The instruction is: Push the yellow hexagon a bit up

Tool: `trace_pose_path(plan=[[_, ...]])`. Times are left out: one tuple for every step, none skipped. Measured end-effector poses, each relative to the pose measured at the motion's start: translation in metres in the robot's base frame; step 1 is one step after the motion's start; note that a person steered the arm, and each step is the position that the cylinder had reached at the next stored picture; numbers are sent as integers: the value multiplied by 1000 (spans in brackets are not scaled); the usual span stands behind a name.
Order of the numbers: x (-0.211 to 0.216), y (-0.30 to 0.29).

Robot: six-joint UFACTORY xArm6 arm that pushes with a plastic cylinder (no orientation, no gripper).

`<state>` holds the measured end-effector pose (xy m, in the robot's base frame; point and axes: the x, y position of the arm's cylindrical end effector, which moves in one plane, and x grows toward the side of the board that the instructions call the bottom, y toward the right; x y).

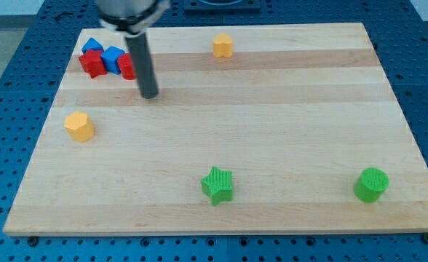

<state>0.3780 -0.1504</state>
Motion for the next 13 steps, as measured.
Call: trace_pose_path(plan=[[1,-7],[1,-20],[10,-59],[13,-73],[30,-117],[43,-126],[74,-137],[106,-138],[106,-128],[93,-90],[88,-87],[92,-79],[93,-70]])
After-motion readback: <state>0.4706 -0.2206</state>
